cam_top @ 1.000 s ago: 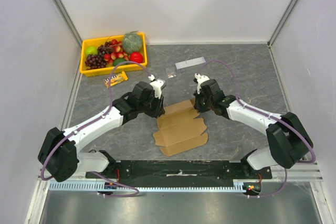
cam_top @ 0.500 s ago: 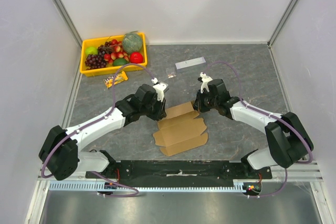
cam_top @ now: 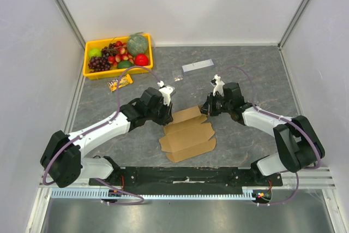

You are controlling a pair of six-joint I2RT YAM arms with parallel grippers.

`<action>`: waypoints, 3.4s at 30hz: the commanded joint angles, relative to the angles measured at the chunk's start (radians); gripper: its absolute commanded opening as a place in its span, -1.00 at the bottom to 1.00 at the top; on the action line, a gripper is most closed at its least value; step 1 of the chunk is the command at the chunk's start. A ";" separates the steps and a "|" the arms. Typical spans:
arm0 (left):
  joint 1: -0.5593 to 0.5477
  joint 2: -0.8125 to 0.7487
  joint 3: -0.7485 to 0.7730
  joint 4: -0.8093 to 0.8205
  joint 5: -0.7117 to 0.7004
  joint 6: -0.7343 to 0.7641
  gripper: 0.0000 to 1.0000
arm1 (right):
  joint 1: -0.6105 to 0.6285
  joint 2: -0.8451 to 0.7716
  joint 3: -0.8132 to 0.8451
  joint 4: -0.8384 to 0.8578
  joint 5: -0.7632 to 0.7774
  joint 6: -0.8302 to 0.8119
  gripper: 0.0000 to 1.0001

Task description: Fold the paper box

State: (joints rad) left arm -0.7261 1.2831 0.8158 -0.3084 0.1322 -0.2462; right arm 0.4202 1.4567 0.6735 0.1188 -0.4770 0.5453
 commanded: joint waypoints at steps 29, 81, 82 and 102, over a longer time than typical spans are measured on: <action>-0.015 0.024 -0.006 0.023 -0.008 -0.039 -0.48 | -0.027 0.044 0.003 -0.073 0.275 -0.087 -0.97; -0.018 0.015 -0.024 0.019 -0.025 -0.042 -0.48 | 0.060 -0.073 0.072 -0.218 0.299 -0.134 -0.70; -0.018 0.013 -0.024 0.017 -0.026 -0.042 -0.48 | 0.055 -0.125 0.081 -0.247 0.322 -0.142 -0.60; -0.019 -0.004 0.000 0.003 -0.029 -0.045 -0.48 | 0.034 -0.328 -0.142 -0.239 0.129 -0.061 -0.99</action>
State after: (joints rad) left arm -0.7418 1.2964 0.8085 -0.2832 0.1211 -0.2638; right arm 0.4541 1.1542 0.6128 -0.2272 -0.2634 0.4267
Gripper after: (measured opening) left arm 0.262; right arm 0.022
